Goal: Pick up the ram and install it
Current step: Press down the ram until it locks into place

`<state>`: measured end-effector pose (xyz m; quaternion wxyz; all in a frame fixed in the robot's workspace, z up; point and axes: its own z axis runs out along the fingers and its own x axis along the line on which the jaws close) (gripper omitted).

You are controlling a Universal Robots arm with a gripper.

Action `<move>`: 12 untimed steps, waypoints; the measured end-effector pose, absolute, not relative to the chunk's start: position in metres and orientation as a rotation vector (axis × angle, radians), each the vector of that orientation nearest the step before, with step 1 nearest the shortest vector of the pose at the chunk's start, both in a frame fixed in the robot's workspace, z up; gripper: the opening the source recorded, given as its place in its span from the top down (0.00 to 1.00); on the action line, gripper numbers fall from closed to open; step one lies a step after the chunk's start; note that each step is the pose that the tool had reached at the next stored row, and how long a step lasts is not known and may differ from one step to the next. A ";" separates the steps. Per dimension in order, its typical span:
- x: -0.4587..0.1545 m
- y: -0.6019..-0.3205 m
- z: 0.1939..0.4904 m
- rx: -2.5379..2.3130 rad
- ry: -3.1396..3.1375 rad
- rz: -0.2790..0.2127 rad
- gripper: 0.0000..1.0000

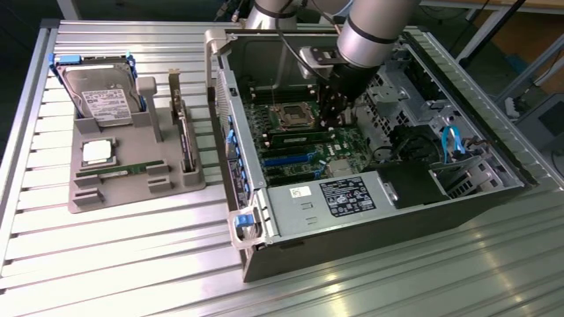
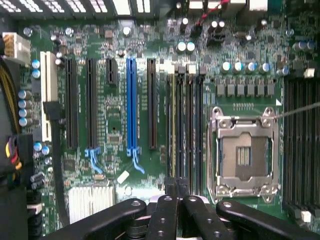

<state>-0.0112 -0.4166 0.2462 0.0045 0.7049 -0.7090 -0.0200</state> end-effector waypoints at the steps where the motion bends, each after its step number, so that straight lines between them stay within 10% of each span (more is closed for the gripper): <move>1: -0.014 -0.417 0.246 2.208 -2.221 -0.063 0.90; 12: -0.046 -0.417 0.246 2.209 -2.221 -0.063 0.90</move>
